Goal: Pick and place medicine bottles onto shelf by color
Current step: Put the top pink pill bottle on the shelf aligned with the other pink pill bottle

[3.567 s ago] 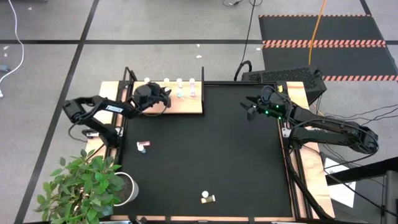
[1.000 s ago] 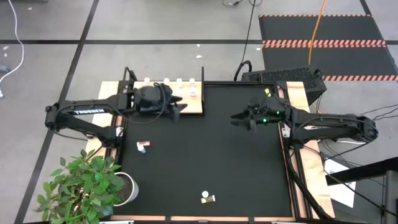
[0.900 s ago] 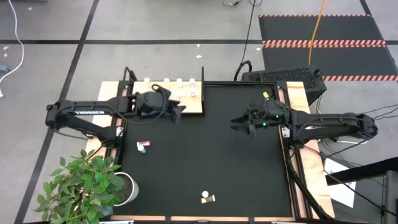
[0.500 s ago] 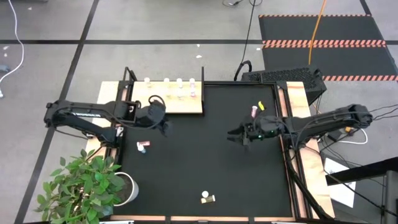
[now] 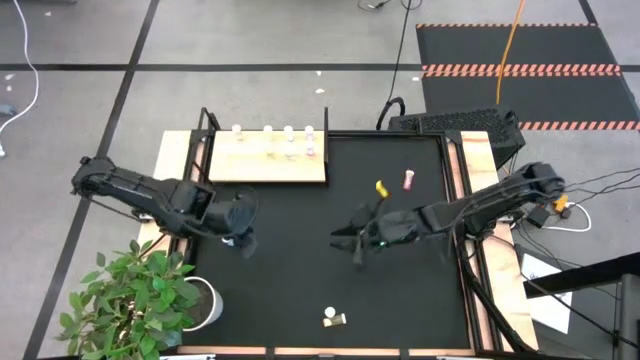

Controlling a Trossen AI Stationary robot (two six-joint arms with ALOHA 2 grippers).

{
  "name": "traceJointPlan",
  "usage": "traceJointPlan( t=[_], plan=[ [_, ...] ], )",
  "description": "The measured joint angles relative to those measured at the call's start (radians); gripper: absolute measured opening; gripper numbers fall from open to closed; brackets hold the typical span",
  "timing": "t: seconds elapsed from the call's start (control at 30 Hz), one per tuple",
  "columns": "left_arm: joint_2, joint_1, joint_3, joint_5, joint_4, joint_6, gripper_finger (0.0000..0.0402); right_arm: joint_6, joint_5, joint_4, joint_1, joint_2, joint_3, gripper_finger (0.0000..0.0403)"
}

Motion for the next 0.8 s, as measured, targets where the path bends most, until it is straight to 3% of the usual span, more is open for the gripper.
traceJointPlan(
  t=[0.13, 0.37, 0.63, 0.8],
  plan=[
    [0.0, -0.085, 0.0, -0.052, -0.015, -0.073, 0.0036, 0.037, 0.061, -0.111, 0.075, 0.124, 0.136, 0.0139],
    [0.0, -0.157, 0.0, 0.003, 0.004, -0.065, 0.0035, 0.073, 0.136, -0.428, 0.188, 0.274, 0.361, 0.0139],
    [0.023, -0.244, 0.0, -0.159, 0.071, -0.124, 0.0035, 0.231, 0.009, -0.551, 0.263, 0.347, 0.388, 0.0139],
    [0.073, -0.295, 0.0, -0.166, 0.212, -0.04, 0.0035, 0.286, 0.004, -0.611, 0.358, 0.38, 0.387, 0.0144]
  ],
)
